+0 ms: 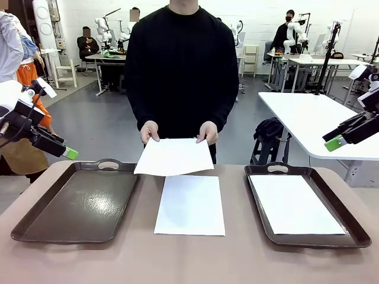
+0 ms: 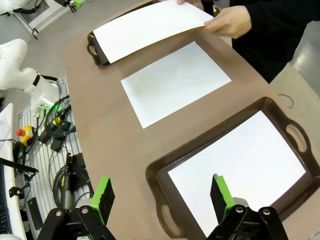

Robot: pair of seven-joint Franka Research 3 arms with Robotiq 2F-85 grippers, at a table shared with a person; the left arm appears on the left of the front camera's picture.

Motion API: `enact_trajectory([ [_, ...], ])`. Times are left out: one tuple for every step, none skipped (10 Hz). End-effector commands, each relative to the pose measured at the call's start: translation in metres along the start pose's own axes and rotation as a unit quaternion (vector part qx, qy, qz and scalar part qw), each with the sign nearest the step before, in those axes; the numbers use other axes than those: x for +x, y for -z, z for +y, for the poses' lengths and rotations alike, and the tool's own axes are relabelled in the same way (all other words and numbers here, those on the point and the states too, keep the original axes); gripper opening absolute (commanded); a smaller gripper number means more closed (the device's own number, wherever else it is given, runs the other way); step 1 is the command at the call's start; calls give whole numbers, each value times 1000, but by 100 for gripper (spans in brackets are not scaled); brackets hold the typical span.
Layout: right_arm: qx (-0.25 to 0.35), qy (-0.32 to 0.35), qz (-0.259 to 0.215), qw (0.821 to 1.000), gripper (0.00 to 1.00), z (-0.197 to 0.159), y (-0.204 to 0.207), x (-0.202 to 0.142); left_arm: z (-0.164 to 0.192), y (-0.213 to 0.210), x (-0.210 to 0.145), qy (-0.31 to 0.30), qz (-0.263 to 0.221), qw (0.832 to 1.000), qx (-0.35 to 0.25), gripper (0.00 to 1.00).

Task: Sort the A4 documents.
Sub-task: Receive the A4 Paper.

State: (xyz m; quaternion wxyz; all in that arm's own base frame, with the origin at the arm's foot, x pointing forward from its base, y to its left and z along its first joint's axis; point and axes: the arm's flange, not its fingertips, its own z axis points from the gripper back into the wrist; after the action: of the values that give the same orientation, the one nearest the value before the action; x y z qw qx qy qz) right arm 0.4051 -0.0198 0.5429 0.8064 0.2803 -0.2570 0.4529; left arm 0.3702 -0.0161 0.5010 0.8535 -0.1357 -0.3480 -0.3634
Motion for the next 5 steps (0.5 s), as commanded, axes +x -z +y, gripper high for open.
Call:
enact_trajectory([
  [0, -7, 6, 1000, 100, 1, 1, -1, 3, 0, -2, 2, -5, 1000, -5, 100],
  [0, -7, 6, 1000, 100, 1, 1, -1, 3, 0, -2, 2, -5, 1000, -5, 100],
  [0, -7, 6, 1000, 100, 1, 1, -1, 3, 0, -2, 2, -5, 1000, -5, 100],
  [0, -7, 6, 1000, 100, 1, 1, -1, 3, 0, -2, 2, -5, 1000, -5, 100],
  [0, -7, 6, 1000, 100, 1, 1, -1, 3, 0, -2, 2, -5, 1000, -5, 100],
])
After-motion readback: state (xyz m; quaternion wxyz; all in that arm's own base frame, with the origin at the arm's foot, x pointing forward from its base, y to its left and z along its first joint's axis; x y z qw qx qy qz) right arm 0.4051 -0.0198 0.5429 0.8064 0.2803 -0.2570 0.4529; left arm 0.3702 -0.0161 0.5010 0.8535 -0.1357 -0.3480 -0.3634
